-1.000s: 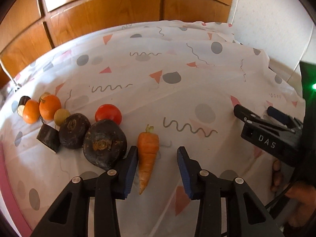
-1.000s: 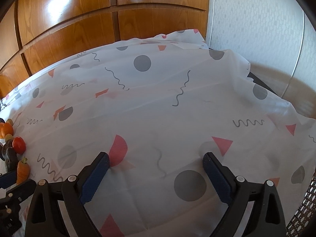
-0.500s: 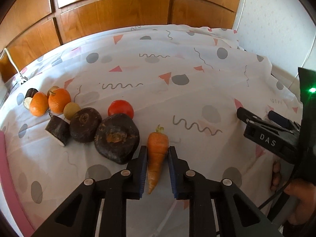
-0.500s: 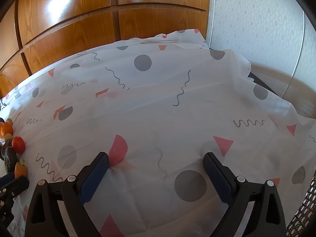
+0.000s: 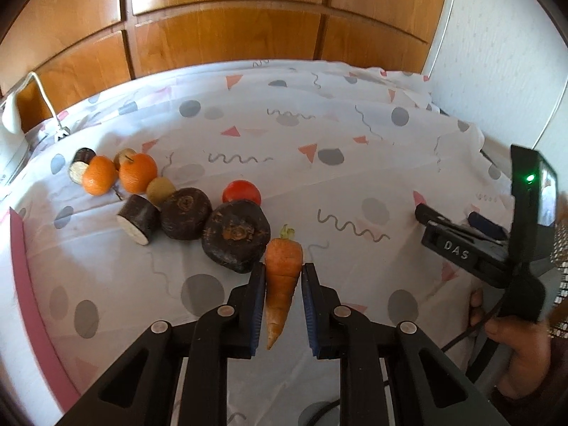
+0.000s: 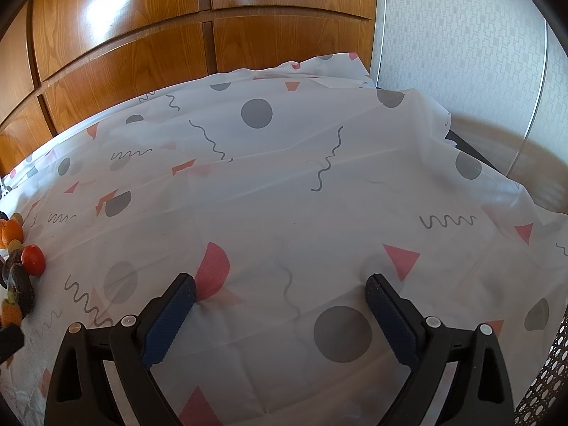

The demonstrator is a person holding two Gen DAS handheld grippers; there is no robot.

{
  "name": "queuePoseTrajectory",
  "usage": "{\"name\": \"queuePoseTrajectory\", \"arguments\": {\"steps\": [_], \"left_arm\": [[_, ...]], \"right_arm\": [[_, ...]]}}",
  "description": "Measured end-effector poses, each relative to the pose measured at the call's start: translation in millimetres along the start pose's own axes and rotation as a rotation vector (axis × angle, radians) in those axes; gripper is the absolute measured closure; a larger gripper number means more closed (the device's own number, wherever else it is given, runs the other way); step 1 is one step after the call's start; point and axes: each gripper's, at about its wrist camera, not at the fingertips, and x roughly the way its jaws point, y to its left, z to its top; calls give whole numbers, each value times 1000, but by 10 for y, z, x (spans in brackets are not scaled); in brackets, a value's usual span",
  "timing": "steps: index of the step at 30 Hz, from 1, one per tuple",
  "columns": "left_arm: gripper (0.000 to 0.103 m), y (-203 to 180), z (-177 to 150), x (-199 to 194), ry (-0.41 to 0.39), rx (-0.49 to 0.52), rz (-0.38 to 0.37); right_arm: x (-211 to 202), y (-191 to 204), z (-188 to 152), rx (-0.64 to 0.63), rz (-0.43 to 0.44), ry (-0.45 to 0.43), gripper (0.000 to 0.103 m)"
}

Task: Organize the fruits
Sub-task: 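Close the left gripper on the orange carrot and lift it, then carry the carrot over the pink tray and open the left gripper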

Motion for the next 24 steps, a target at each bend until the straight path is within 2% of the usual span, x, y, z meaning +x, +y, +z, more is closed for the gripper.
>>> {"name": "queuePoseTrajectory", "arguments": {"steps": [7,13,18,22,24], "left_arm": [[83,285,35,-316,-59,-99,12],[83,870,-39,-669,-122,-263,75],[83,1525,-293,-910,-156,-416,203],[83,2130,-568,-1002,-133,-579,327],[83,2331,-696,-1024,-123,-627,376]], "right_arm": [[0,0,-2,0,-1,0,4],[10,6,-5,-6,-5,2,3],[27,20,0,-9,-6,14,1],[45,29,14,-14,-10,26,0],[43,22,6,-12,-8,24,0]]}}
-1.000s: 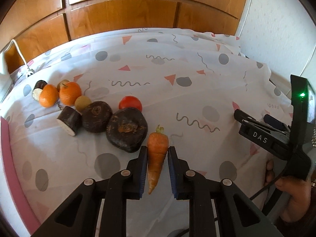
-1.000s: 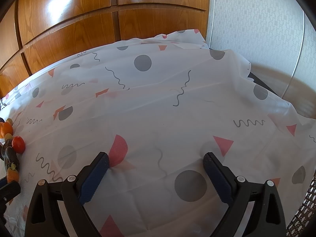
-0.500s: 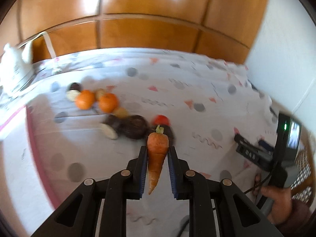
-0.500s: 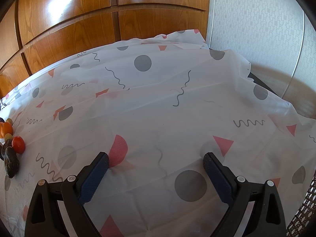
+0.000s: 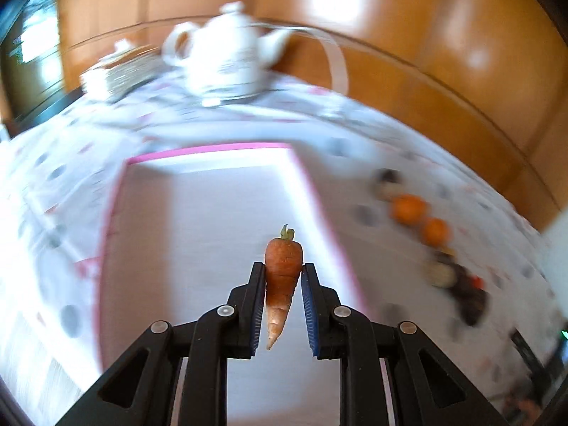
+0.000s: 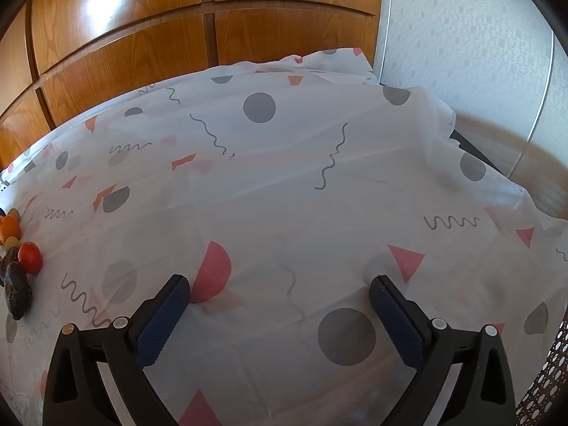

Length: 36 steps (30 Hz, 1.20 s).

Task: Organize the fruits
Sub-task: 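Carry the carrot over the pink tray and open the left gripper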

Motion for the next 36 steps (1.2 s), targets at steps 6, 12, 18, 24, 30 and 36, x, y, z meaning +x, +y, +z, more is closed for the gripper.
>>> {"name": "queuePoseTrajectory", "arguments": {"steps": [6,12,18,24,30,36], "left_arm": [[82,480,-34,122,23,-69,102],[82,664,-135,181,51,-100,127],[82,703,-162,200,60,-114,128],[82,702,-158,196,61,-113,128],[78,725,-161,171,55,-125,131],[58,724,-165,36,18,-118,129]], "right_arm": [[0,5,11,1,3,2,0],[-21,21,33,-10,7,30,6],[-133,221,67,-78,61,41,20],[-256,495,50,-136,142,31,20],[-393,837,4,-212,269,41,20],[-555,1265,-36,-301,398,37,20]]}}
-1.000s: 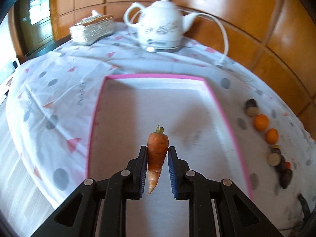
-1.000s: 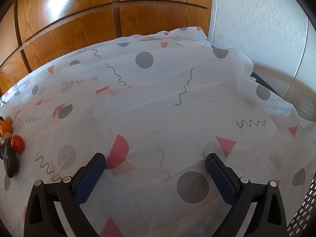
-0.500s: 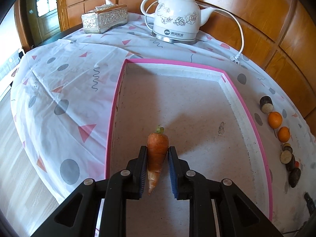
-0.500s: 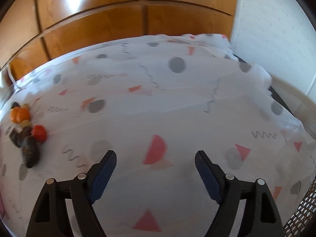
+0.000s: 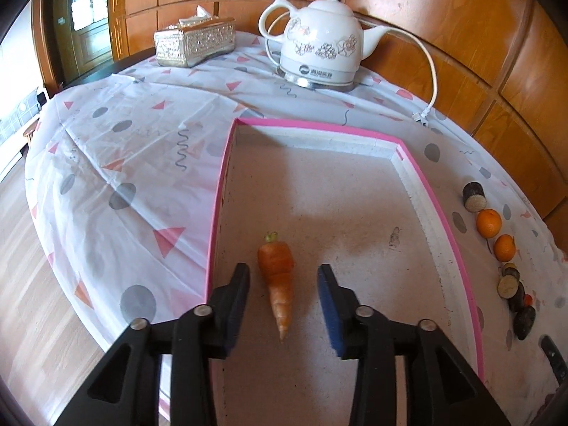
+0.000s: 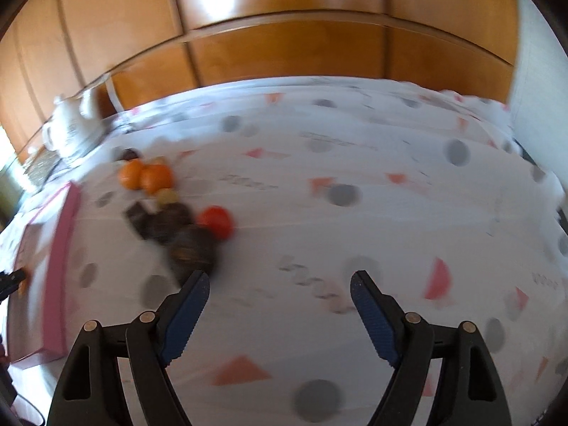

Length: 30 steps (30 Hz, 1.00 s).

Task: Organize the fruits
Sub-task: 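Carry the carrot over the pink tray and open the left gripper, then grasp the large dark round root with the right gripper and lift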

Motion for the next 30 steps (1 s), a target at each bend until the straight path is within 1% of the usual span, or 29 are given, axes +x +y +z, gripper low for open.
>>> {"name": "queuePoseTrajectory", "arguments": {"steps": [4,6,7,11,15,16,17,18,19,20,24,27,30], "left_arm": [[54,4,-13,-97,-15,0,-4],[50,7,-20,-150,-21,-3,-5],[49,8,-25,-179,-27,-4,-6],[40,15,-39,-307,-46,-8,-15],[37,26,-47,-407,-63,-8,-20],[37,32,-47,-430,-67,-9,-22],[37,44,-46,-457,-73,-12,-24],[37,59,-42,-486,-81,-16,-26],[37,79,-42,-536,-95,-21,-26],[37,95,-41,-570,-104,-21,-25],[37,211,-45,-702,-136,-33,-6],[37,333,-66,-741,-141,-58,15],[37,454,-92,-749,-138,-81,53]], "right_arm": [[50,274,46,-78,24,1,20],[108,368,57,-107,26,11,20],[136,408,61,-119,23,14,20],[226,511,80,-149,16,32,20],[325,638,81,-200,-27,46,20],[355,666,81,-212,-40,52,21],[376,692,80,-226,-51,54,30],[385,705,76,-238,-53,57,35],[401,718,67,-248,-49,64,46],[411,721,60,-250,-44,71,53],[390,697,13,-255,-32,65,53],[357,650,-16,-242,-15,68,53],[303,594,-55,-219,16,78,53]]}}
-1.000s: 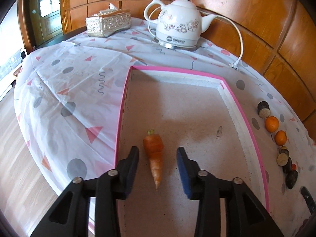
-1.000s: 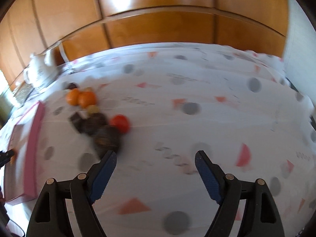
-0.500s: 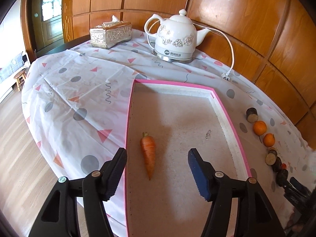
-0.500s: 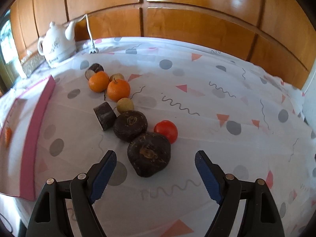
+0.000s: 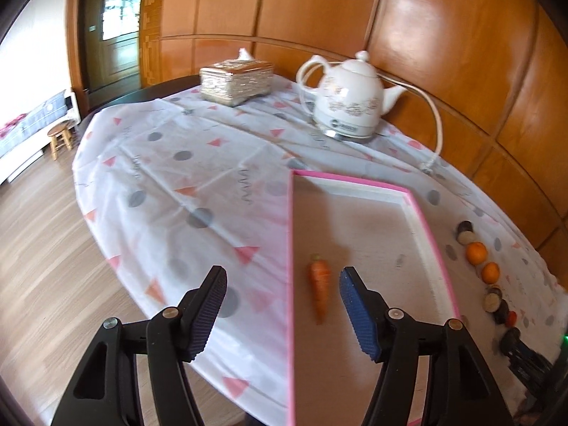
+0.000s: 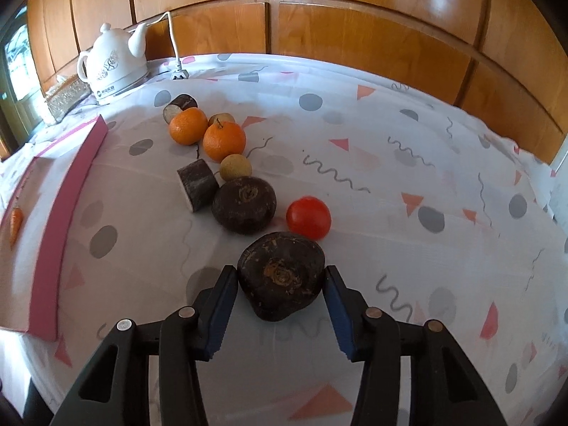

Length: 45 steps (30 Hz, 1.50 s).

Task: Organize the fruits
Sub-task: 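Grasp the large dark round root with the right gripper and lift, then carry the dark root into the tray and open the right gripper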

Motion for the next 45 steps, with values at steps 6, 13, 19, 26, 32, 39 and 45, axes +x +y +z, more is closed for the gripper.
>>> {"name": "queuePoseTrajectory", "arguments": {"steps": [6,13,19,26,32,39,45], "left_arm": [[35,110,-90,26,19,-18,36],[35,25,-168,15,24,-1,13],[34,36,-179,10,26,-3,3],[34,60,-185,35,29,-11,9],[33,91,-200,69,39,-19,14],[33,146,-210,92,48,-38,15],[32,208,-215,124,62,-64,14]], "right_arm": [[-120,-7,-130,19,88,21,53],[-228,150,-129,20,192,26,53],[-277,404,-40,-49,221,17,53],[-401,590,114,-81,298,-13,53],[-529,996,218,-203,414,-28,53],[-525,1482,166,-333,478,-7,53],[-484,1781,165,-422,486,10,53]]}}
